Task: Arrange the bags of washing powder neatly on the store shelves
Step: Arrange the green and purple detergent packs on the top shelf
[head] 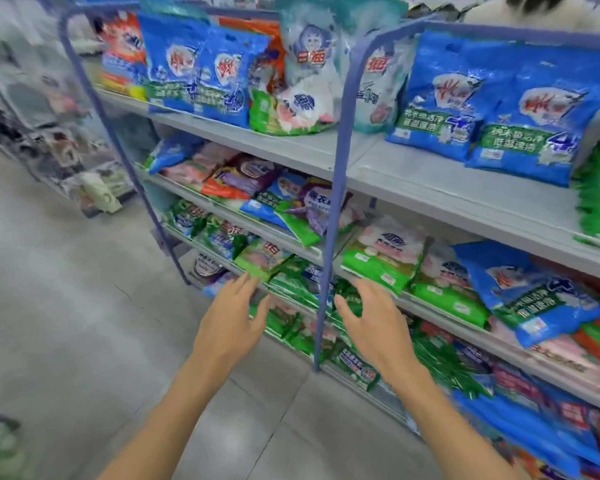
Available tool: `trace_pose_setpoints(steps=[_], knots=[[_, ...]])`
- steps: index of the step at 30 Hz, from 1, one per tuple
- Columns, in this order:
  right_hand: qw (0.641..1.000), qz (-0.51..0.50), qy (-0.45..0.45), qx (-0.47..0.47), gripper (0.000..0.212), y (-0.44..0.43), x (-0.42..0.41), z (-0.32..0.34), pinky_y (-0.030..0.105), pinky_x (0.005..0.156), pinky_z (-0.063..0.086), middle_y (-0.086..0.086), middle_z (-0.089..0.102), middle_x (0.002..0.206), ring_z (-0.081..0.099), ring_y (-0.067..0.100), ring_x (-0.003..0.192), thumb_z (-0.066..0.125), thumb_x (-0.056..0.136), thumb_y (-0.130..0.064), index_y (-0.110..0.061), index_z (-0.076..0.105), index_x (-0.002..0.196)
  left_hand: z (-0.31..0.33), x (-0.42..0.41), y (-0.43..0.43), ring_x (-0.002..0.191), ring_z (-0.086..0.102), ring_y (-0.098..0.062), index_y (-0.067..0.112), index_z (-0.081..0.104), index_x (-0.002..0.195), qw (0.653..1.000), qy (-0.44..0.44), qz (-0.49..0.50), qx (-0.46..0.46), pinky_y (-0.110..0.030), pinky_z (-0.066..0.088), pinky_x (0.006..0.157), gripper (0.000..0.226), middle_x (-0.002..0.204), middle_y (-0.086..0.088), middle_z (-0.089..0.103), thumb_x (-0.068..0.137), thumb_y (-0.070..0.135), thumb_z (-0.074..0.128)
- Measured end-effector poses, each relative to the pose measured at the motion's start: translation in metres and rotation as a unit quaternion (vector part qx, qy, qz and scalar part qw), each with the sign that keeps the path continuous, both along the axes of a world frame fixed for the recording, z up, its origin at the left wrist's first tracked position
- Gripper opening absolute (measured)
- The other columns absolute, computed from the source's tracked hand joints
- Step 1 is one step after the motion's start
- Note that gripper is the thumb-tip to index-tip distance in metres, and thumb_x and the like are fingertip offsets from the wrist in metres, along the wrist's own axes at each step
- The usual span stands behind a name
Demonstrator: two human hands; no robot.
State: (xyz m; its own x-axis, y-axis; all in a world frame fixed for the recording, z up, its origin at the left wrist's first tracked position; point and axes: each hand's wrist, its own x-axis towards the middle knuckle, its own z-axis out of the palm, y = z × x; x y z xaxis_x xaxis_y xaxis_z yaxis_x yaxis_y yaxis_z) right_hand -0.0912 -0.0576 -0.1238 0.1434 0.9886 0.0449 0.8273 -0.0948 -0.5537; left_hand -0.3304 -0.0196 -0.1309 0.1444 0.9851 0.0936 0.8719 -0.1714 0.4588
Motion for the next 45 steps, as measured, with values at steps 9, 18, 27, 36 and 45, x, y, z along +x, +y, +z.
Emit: trace_pose_setpoints(steps=[9, 18, 27, 36, 45], knots=[[0.999, 0.0, 0.037, -0.029, 0.053, 0.096, -0.072, -0.036, 0.031, 0.111, 0.037, -0.008, 0.048, 0.153, 0.04, 0.012, 0.142, 0.047, 0.105, -0.05, -0.023, 0.044, 0.151, -0.03, -0.061, 0.091, 0.147, 0.037, -0.018, 0.015, 0.049, 0.149, 0.999, -0.022, -0.002, -0.029, -0.034, 0.033, 0.118, 0.052, 0.155, -0.001, 0.048, 0.103, 0.038, 0.052], [0.991, -0.077, 0.106, -0.03, 0.057, 0.227, -0.094, -0.061, 0.034, 0.11, 0.036, -0.003, 0.047, 0.154, 0.042, 0.016, 0.141, 0.037, 0.105, -0.057, -0.022, 0.046, 0.15, -0.05, -0.078, 0.227, 0.144, 0.042, -0.02, 0.014, 0.051, 0.147, 0.998, -0.014, -0.032, -0.06, -0.038, 0.037, 0.114, 0.049, 0.151, -0.003, 0.051, 0.103, 0.035, 0.053], [0.967, -0.232, 0.1, -0.016, 0.055, 0.307, -0.086, -0.077, 0.04, 0.113, 0.038, 0.009, 0.052, 0.148, 0.048, 0.028, 0.136, 0.039, 0.106, -0.052, -0.015, 0.051, 0.146, -0.069, -0.071, 0.338, 0.132, 0.054, -0.03, 0.006, 0.056, 0.141, 0.991, -0.029, -0.11, -0.076, -0.041, 0.043, 0.108, 0.045, 0.139, -0.01, 0.062, 0.103, 0.03, 0.055], [0.922, -0.365, 0.13, 0.025, 0.055, 0.364, -0.062, -0.11, 0.046, 0.11, 0.042, 0.011, 0.043, 0.158, 0.048, 0.038, 0.135, 0.045, 0.105, -0.047, -0.024, 0.035, 0.155, -0.091, 0.03, 0.418, 0.098, 0.065, -0.034, 0.012, 0.063, 0.125, 0.963, -0.101, -0.242, -0.057, -0.044, 0.054, 0.083, 0.045, 0.108, -0.013, 0.071, 0.105, 0.047, 0.042], [0.889, -0.38, 0.206, 0.149, 0.067, 0.37, -0.073, -0.146, 0.03, 0.095, 0.049, 0.0, 0.065, 0.129, 0.061, 0.023, 0.118, 0.075, 0.092, -0.026, -0.024, 0.039, 0.148, -0.118, 0.076, 0.436, 0.098, 0.058, -0.02, 0.011, 0.065, 0.105, 0.968, -0.184, -0.168, -0.04, -0.032, 0.047, 0.082, 0.054, 0.099, -0.001, 0.065, 0.079, 0.057, 0.078]])
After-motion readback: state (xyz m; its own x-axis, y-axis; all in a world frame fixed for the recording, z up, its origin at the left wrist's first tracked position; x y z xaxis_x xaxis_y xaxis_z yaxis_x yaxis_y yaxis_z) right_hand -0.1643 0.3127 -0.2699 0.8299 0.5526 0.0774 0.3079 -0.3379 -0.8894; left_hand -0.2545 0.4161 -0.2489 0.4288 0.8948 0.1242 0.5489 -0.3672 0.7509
